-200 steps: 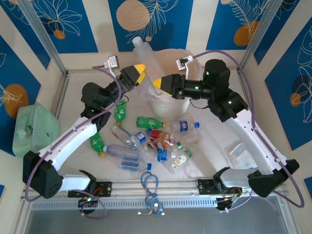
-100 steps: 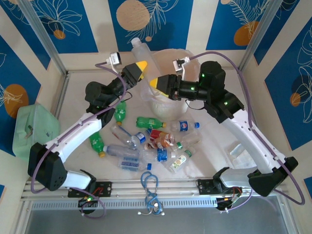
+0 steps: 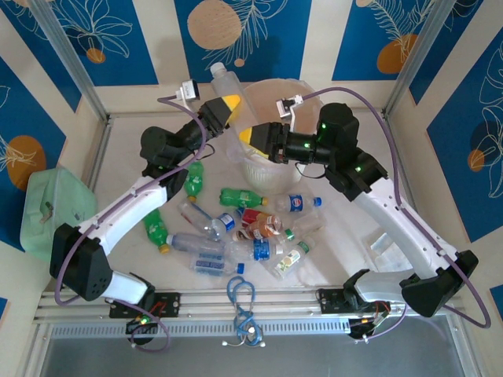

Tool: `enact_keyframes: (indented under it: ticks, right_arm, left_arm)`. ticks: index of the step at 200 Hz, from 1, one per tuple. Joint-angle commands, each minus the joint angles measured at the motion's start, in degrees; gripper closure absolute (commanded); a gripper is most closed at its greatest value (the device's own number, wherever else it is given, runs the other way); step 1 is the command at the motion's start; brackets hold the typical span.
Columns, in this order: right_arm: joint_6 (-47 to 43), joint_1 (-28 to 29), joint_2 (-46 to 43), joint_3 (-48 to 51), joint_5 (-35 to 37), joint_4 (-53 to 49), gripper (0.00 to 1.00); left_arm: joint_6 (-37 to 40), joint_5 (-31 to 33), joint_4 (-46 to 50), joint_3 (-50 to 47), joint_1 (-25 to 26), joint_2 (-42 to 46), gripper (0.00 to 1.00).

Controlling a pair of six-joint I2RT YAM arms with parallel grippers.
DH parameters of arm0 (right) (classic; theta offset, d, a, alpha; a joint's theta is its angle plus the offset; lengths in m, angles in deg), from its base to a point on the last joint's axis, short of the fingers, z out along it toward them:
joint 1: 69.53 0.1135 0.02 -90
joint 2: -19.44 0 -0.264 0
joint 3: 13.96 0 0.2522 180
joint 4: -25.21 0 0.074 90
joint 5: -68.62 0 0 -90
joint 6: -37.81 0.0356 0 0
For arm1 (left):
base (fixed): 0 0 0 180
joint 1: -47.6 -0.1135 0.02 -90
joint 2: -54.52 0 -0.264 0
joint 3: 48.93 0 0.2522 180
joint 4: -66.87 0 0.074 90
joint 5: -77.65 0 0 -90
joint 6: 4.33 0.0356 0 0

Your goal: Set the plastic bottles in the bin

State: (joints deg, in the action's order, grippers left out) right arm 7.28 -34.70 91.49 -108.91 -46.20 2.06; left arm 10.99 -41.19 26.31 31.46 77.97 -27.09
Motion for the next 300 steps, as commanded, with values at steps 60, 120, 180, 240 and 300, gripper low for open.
enact_keyframes:
  ticks: [60, 120, 180, 240, 300]
  right_arm:
    - [5.3, -0.2, -0.6, 4.3, 2.1, 4.7, 0.47]
    - [6.4, 0.0, -1.2, 6.0, 4.2, 6.0, 0.48]
    - [7.5, -0.1, -2.6, 8.6, 6.1, 8.2, 0.48]
    - [8.3, 0.0, -2.9, 9.8, 6.4, 9.8, 0.48]
    - [7.5, 0.2, -3.3, 9.4, 5.7, 10.5, 0.48]
  left_arm:
    - [0.9, -0.7, -3.2, -0.3, -0.4, 2.3, 0.33]
    - [0.6, -0.5, -3.3, -1.0, -0.4, 2.4, 0.22]
    - [1.4, 0.3, -3.6, -2.0, -0.4, 3.4, 0.22]
    - [1.5, 0.8, -3.2, -2.1, -0.4, 3.4, 0.12]
    - [3.8, 3.6, 5.2, -4.6, -1.3, 5.5, 0.0]
